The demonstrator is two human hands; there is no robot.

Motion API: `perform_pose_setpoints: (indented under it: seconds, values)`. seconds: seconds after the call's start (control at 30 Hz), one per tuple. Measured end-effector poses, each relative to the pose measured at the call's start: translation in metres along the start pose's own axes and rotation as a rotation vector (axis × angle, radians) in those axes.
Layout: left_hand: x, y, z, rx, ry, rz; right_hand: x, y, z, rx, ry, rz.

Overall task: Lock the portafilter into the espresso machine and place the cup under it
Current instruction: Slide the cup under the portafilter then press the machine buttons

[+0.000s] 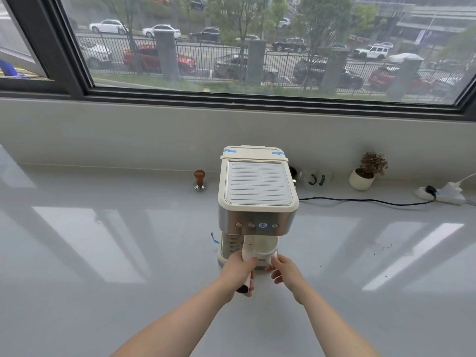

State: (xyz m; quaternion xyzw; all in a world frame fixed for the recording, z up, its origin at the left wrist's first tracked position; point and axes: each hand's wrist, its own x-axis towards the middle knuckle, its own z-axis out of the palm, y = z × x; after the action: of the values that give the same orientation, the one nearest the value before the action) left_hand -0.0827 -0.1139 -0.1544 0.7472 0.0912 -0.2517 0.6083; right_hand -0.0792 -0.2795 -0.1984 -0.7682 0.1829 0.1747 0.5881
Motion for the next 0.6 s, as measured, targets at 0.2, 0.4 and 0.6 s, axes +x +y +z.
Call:
perform_pose_setpoints:
  seconds: [0.2,0.4,0.6]
  values:
    - [0.005,0.000,0.000,0.196,0.068,0.066,0.012,-0.013,0.004,-0.067,-0.031,0.032]
    - [0.008,-0.002,0.000,0.312,0.113,0.090,0.018,-0.017,0.008,-0.127,-0.010,0.048]
    - [0.007,-0.001,0.001,0.307,0.134,0.089,0.014,-0.021,0.011,-0.189,-0.085,0.023]
